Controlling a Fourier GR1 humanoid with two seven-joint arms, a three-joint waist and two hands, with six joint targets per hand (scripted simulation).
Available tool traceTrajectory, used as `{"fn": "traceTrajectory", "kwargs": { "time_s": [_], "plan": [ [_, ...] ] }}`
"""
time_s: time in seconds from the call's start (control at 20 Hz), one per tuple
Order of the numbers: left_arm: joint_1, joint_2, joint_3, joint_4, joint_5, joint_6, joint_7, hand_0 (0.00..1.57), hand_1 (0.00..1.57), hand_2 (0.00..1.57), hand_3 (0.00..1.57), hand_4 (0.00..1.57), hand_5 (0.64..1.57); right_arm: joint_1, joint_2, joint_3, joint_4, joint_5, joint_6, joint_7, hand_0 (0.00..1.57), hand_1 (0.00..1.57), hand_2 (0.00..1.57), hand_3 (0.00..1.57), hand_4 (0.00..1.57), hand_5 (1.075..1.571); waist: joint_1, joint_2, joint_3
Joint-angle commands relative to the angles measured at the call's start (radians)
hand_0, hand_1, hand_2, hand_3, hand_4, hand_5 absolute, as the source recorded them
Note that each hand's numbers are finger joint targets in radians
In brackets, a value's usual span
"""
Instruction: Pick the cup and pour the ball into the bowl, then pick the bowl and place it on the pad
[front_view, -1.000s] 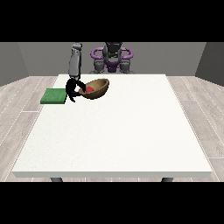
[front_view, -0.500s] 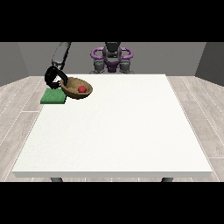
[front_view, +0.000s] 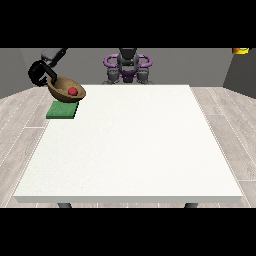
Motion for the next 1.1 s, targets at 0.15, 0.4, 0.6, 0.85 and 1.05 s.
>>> {"fn": "traceTrajectory", "kwargs": {
  "time_s": [0.15,0.4,0.6,0.85,1.05],
  "plan": [
    [0.028,0.036,0.027,0.042,0.013,-0.019,-0.089,0.0,0.0,0.0,0.0,1.21,1.551,0.024,-0.062,-0.073,0.027,-0.037,0.071,-0.089,1.57,1.57,1.57,0.53,1.1,1.564,-0.008,0.073,0.0008],
    [-0.026,0.059,0.023,0.011,0.033,-0.007,-0.091,0.0,0.0,0.0,0.0,1.22,1.552,-0.022,-0.079,-0.133,0.105,-0.067,0.072,-0.152,1.57,1.57,1.57,0.43,1.07,1.564,0.026,0.173,0.0015],
    [-0.026,0.045,0.001,0.013,0.034,-0.001,-0.087,0.0,0.0,0.0,0.0,1.21,1.555,-0.019,0.022,-0.11,0.11,-0.061,0.019,-0.158,1.57,1.57,1.57,0.45,1.05,1.569,0.025,0.142,0.0013],
    [-0.007,0.055,-0.016,-0.028,0.049,-0.002,-0.034,0.0,0.0,0.0,0.0,1.2,1.557,-0.01,0.012,-0.13,0.178,-0.075,0.048,-0.164,1.57,1.57,1.57,0.55,1.02,1.571,0.054,0.104,0.0018],
    [-0.02,0.05,-0.015,-0.04,0.066,-0.005,-0.053,0.0,0.0,0.0,0.0,1.19,1.561,-0.047,-0.012,-0.191,0.225,-0.123,0.018,-0.132,1.57,1.57,1.57,0.88,0.71,1.571,0.065,0.145,0.0018]
  ]
}}
